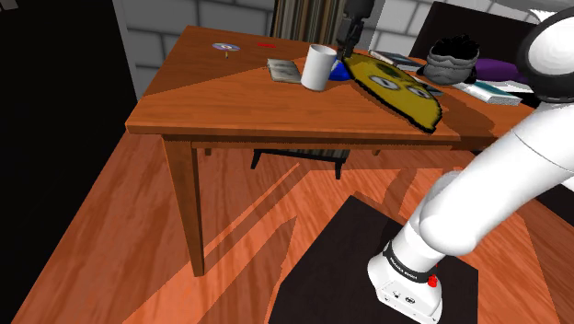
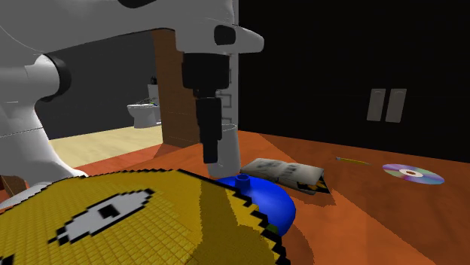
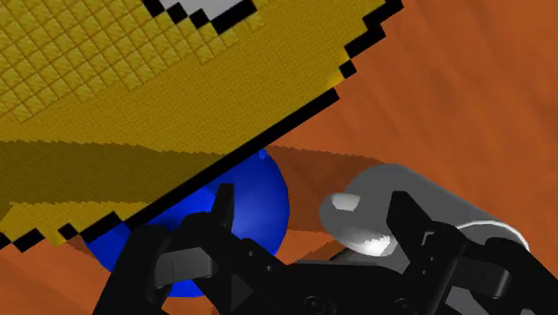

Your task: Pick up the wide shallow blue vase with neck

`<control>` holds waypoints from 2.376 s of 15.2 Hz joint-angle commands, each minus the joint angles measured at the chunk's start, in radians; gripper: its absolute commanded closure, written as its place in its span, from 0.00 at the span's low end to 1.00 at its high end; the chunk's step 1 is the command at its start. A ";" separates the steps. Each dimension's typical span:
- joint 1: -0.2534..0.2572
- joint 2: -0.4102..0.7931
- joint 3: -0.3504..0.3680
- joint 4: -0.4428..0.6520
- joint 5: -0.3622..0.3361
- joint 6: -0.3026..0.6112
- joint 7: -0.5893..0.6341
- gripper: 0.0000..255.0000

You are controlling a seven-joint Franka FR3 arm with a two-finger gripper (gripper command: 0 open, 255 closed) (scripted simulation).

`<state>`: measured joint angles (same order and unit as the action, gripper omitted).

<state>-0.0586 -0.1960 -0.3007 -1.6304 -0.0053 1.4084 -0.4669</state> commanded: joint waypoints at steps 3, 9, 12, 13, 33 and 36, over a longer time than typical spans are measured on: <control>-0.030 0.194 -0.063 0.256 0.055 -0.084 -0.099 0.00; -0.101 0.399 -0.104 0.521 0.136 -0.172 -0.186 0.00; -0.086 0.364 -0.101 0.430 0.120 -0.113 -0.182 0.00; -0.083 0.354 -0.099 0.402 0.115 -0.095 -0.180 0.00; -0.109 0.420 -0.107 0.570 0.146 -0.202 -0.188 1.00; -0.133 0.471 -0.111 0.691 0.172 -0.274 -0.193 1.00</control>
<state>-0.1816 0.2532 -0.4097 -0.9908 0.1553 1.1644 -0.6582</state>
